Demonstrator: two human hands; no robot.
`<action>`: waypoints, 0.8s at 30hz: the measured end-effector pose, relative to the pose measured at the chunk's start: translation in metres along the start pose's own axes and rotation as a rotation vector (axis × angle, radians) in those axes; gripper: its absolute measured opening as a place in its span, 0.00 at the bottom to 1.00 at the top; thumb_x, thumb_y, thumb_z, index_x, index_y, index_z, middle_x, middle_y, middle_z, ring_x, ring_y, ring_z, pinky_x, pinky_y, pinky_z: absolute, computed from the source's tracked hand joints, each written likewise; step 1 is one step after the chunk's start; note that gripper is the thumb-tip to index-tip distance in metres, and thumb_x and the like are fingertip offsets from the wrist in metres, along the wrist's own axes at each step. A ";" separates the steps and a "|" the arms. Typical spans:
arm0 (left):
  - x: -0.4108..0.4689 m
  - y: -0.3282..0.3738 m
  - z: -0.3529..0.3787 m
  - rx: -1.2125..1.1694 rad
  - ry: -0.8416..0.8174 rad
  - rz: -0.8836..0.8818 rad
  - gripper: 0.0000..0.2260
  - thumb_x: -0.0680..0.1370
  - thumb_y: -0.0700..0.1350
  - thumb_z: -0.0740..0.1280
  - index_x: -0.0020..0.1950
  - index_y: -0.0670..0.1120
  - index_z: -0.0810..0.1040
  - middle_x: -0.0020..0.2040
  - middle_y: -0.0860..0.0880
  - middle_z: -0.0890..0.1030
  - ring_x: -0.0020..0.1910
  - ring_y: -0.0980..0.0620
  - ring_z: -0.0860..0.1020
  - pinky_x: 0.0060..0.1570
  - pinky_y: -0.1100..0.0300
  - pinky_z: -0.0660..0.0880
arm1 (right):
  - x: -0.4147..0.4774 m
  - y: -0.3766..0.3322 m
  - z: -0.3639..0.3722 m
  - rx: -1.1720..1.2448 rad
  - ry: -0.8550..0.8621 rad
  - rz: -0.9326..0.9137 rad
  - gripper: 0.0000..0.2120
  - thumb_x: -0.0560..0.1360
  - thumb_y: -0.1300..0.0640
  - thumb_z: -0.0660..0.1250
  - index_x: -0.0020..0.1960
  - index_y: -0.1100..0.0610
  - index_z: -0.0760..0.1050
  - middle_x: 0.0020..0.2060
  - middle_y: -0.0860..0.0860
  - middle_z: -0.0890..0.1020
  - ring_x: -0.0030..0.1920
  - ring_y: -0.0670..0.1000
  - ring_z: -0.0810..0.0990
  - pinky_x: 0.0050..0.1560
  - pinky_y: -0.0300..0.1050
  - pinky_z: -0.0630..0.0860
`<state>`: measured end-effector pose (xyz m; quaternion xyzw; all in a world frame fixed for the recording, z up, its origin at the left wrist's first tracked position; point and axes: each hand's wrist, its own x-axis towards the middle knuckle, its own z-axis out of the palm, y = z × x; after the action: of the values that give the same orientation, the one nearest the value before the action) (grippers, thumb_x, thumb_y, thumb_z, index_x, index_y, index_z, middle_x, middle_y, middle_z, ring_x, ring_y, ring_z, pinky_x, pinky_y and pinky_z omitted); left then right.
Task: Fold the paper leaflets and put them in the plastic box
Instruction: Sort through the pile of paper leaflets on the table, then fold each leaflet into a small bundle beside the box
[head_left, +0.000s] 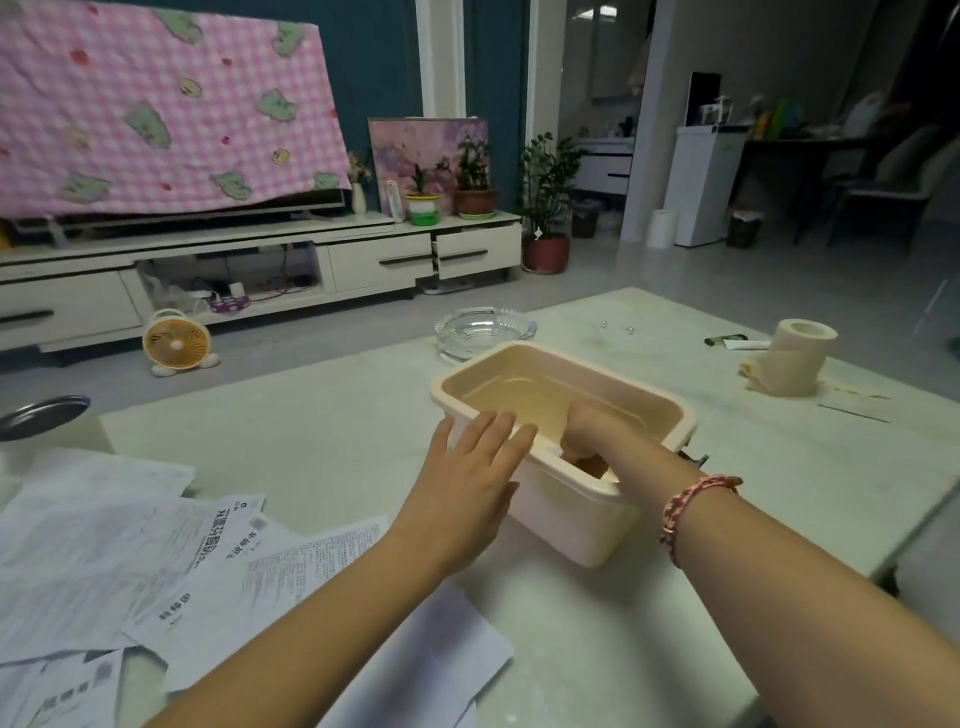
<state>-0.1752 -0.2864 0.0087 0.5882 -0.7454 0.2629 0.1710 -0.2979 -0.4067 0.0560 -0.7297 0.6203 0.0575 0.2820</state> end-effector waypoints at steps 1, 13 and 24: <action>0.001 0.001 -0.001 -0.029 -0.001 -0.009 0.28 0.67 0.46 0.74 0.64 0.47 0.69 0.60 0.45 0.79 0.58 0.44 0.78 0.52 0.45 0.76 | 0.001 0.001 -0.001 -0.064 0.034 0.016 0.03 0.76 0.64 0.64 0.48 0.61 0.76 0.48 0.55 0.81 0.48 0.53 0.81 0.49 0.45 0.76; 0.009 0.010 -0.006 -0.284 -0.133 -0.101 0.27 0.65 0.39 0.62 0.63 0.49 0.64 0.64 0.44 0.75 0.65 0.42 0.72 0.55 0.45 0.74 | 0.018 0.014 -0.005 -0.257 0.168 0.079 0.10 0.76 0.61 0.66 0.57 0.61 0.77 0.41 0.51 0.82 0.48 0.53 0.80 0.55 0.45 0.75; -0.006 0.007 -0.037 -0.144 -0.365 -0.232 0.33 0.80 0.42 0.55 0.76 0.51 0.36 0.77 0.49 0.36 0.76 0.51 0.37 0.71 0.49 0.35 | -0.023 0.001 -0.028 0.147 0.646 -0.211 0.05 0.74 0.62 0.61 0.44 0.60 0.75 0.41 0.57 0.82 0.38 0.57 0.82 0.44 0.51 0.80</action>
<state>-0.1826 -0.2584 0.0335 0.6943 -0.7080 0.0769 0.1038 -0.3113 -0.4004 0.0890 -0.7481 0.6012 -0.2504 0.1273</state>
